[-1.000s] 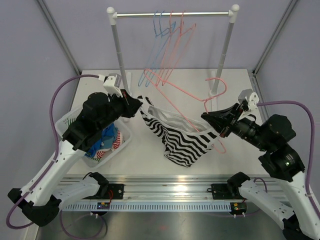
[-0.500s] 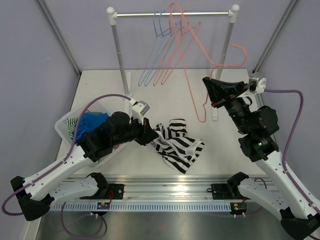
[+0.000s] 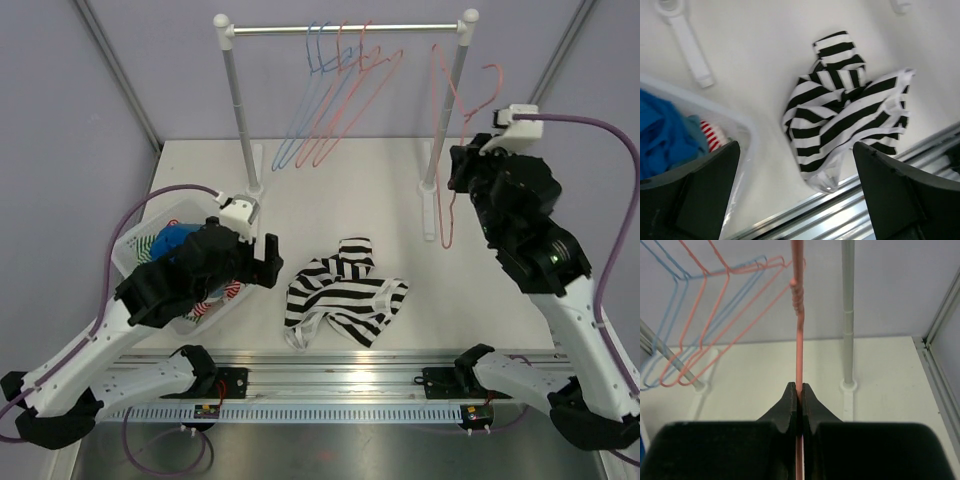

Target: Remove the tank top from the hanger

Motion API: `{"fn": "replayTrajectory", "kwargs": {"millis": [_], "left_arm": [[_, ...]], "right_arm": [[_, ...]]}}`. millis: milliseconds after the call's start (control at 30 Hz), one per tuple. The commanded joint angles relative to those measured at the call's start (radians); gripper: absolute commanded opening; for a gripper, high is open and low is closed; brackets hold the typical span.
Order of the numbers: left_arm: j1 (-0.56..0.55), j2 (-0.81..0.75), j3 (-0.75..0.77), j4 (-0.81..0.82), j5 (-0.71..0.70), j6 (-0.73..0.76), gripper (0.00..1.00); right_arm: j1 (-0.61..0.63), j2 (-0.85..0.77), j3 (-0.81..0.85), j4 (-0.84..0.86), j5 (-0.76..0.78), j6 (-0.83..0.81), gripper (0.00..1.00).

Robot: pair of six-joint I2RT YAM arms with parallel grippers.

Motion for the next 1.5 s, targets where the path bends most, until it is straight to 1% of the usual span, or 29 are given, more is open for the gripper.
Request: {"fn": "replayTrajectory", "kwargs": {"millis": [0, 33, 67, 100, 133, 167, 233, 267, 300, 333, 367, 400, 433, 500, 533, 567, 600, 633, 667, 767, 967, 1100, 1200, 1300, 1467], "left_arm": [[-0.004, -0.09, -0.014, -0.077, -0.204, 0.069, 0.99], [-0.004, -0.14, -0.037, -0.048, -0.214, 0.074, 0.99], [-0.003, -0.163, -0.091, 0.019, -0.208, 0.079, 0.99], [0.002, -0.185, -0.112, 0.05, -0.194, 0.079, 0.99], [0.014, -0.202, -0.126, 0.07, -0.142, 0.074, 0.99], [0.06, -0.222, -0.149, 0.093, -0.11, 0.074, 0.99], [0.111, -0.239, -0.175, 0.115, -0.044, 0.085, 0.99], [0.143, -0.242, -0.183, 0.124, -0.042, 0.089, 0.99], [0.154, -0.239, -0.189, 0.123, -0.04, 0.094, 0.99], [0.16, -0.236, -0.191, 0.123, -0.037, 0.103, 0.99], [0.169, -0.222, -0.191, 0.123, -0.033, 0.105, 0.99], [0.174, -0.217, -0.192, 0.124, -0.027, 0.106, 0.99], [0.177, -0.211, -0.192, 0.124, -0.021, 0.108, 0.99], [0.18, -0.206, -0.195, 0.116, -0.016, 0.103, 0.99], [0.18, -0.209, -0.198, 0.121, -0.008, 0.103, 0.99], [0.182, -0.214, -0.203, 0.126, -0.004, 0.105, 0.99], [0.182, -0.225, -0.205, 0.129, 0.004, 0.106, 0.99], [0.183, -0.231, -0.208, 0.133, 0.012, 0.108, 0.99], [0.185, -0.234, -0.208, 0.135, 0.015, 0.109, 0.99], [0.188, -0.237, -0.211, 0.138, 0.021, 0.109, 0.99], [0.194, -0.237, -0.212, 0.141, 0.029, 0.111, 0.99], [0.198, -0.233, -0.212, 0.141, 0.035, 0.111, 0.99], [0.205, -0.229, -0.212, 0.143, 0.039, 0.111, 0.99], [0.218, -0.226, -0.211, 0.147, 0.048, 0.112, 0.99], [0.247, -0.211, -0.209, 0.149, 0.081, 0.112, 0.99]], "right_arm": [[0.003, 0.123, 0.111, -0.205, 0.045, 0.0, 0.0], [0.003, 0.166, 0.127, -0.213, 0.042, -0.002, 0.0], [0.003, 0.188, 0.146, -0.217, 0.038, -0.003, 0.0], [0.001, 0.212, 0.196, -0.223, 0.012, -0.002, 0.0], [0.001, 0.266, 0.229, -0.254, 0.001, 0.0, 0.0], [0.001, 0.295, 0.3, -0.269, -0.004, -0.005, 0.0], [-0.008, 0.379, 0.362, -0.28, 0.002, -0.021, 0.0], [-0.022, 0.407, 0.429, -0.277, -0.01, -0.041, 0.0], [-0.037, 0.436, 0.468, -0.279, -0.028, -0.048, 0.0], [-0.084, 0.505, 0.515, -0.303, -0.051, -0.046, 0.0], [-0.104, 0.539, 0.61, -0.32, -0.091, -0.042, 0.0], [-0.12, 0.571, 0.652, -0.331, -0.096, -0.045, 0.0], [-0.129, 0.638, 0.69, -0.343, -0.085, -0.054, 0.0], [-0.131, 0.708, 0.804, -0.37, -0.041, -0.087, 0.0], [-0.132, 0.787, 0.856, -0.393, -0.036, -0.088, 0.0], [-0.132, 0.826, 0.967, -0.418, -0.016, -0.122, 0.0], [-0.132, 0.864, 1.021, -0.462, -0.005, -0.126, 0.0], [-0.131, 0.924, 1.066, -0.476, -0.001, -0.13, 0.0], [-0.131, 0.945, 1.118, -0.477, 0.002, -0.141, 0.0], [-0.132, 0.99, 1.135, -0.421, -0.03, -0.147, 0.0], [-0.131, 1.042, 1.151, -0.406, -0.132, -0.108, 0.0], [-0.131, 1.062, 1.154, -0.407, -0.142, -0.107, 0.0], [-0.129, 1.064, 1.149, -0.427, -0.136, -0.106, 0.0], [-0.129, 1.042, 1.102, -0.421, -0.145, -0.106, 0.0], [-0.128, 1.009, 1.059, -0.415, -0.198, -0.1, 0.0]]}}
